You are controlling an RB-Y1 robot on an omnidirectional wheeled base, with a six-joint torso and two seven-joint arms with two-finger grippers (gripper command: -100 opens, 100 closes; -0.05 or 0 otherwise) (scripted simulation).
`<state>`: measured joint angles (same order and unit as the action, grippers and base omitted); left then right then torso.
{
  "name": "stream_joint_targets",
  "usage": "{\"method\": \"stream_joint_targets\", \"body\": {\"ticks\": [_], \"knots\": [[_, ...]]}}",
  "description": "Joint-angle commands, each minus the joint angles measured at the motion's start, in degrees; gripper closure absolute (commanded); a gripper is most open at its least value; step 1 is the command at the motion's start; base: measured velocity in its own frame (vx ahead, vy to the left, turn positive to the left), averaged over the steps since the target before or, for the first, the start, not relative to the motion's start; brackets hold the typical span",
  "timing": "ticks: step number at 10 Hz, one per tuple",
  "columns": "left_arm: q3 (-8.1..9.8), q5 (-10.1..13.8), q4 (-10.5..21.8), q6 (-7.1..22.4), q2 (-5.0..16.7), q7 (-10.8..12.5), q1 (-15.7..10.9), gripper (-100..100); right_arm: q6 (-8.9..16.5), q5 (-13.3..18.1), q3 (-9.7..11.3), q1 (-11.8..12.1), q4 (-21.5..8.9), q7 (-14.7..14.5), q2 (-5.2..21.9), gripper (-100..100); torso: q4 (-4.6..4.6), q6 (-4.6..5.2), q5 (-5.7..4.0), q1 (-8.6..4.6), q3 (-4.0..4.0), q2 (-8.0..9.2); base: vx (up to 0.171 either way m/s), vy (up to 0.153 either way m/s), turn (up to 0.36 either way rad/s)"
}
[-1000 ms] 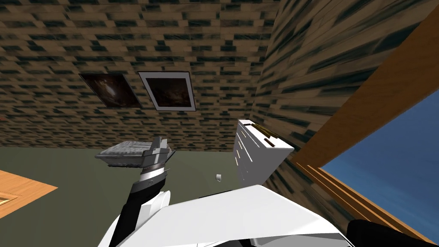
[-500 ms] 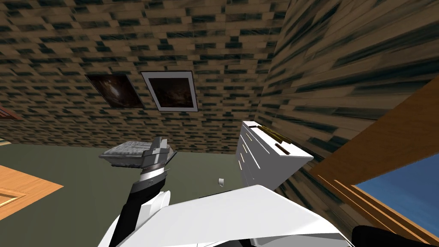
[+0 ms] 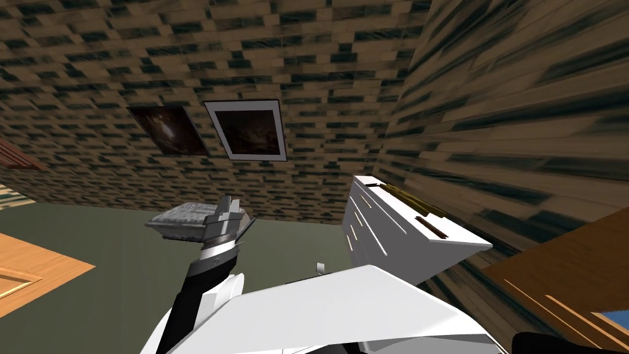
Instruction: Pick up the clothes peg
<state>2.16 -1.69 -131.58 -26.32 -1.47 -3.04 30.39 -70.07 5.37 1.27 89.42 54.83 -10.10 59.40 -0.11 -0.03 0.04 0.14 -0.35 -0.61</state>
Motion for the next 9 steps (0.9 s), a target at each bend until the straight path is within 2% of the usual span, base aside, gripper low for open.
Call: {"method": "stream_joint_targets", "body": {"ticks": [1,2,3,4,7,8,9], "knots": [[0.0,0.0,0.0,0.0,0.0,0.0,0.0,0,-1.1,0.0,0.0,0.5,-2.4,-0.1,1.2,-100,0.0,0.0,0.0,0.0,0.0,0.0,0.146,0.036,0.029],[0.0,0.0,0.0,0.0,0.0,0.0,0.0,0,-2.3,-0.2,-0.2,2.1,-4.0,-0.3,3.6,-100,0.01,0.02,-0.01,-0.05,0.02,0.06,0.115,0.043,-0.012],[0.0,0.0,0.0,0.0,0.0,0.0,0.0,0,-3.4,-0.3,-0.4,3.5,-6.6,-0.4,5.2,-100,0.04,0.0,-0.02,-0.03,0.07,0.11,0.267,0.059,0.138],[0.0,0.0,0.0,0.0,0.0,0.0,0.0,0,-3.4,-0.3,-0.4,3.5,-7.6,-0.4,5.9,-100,-0.06,-0.03,0.0,0.0,-0.15,-0.27,0.244,0.038,0.05],[0.0,0.0,0.0,0.0,0.0,0.0,0.0,0,-6.3,-1.0,-1.0,6.9,-13.7,-0.8,11.9,-100,-0.13,-0.04,-0.01,-0.03,-0.3,-0.49,0.297,0.045,0.053],[0.0,0.0,0.0,0.0,0.0,0.0,0.0,0,-6.3,-1.0,-1.0,6.9,-14.1,-0.8,12.1,-100,-0.17,-0.04,-0.01,0.0,-0.41,-0.71,0.238,0.047,0.029],[0.0,0.0,0.0,0.0,0.0,0.0,0.0,0,-6.3,-1.0,-1.0,6.9,-14.2,-0.8,12.1,-100,-0.12,0.0,0.0,0.02,-0.28,-0.43,0.065,0.025,-0.006]]}}
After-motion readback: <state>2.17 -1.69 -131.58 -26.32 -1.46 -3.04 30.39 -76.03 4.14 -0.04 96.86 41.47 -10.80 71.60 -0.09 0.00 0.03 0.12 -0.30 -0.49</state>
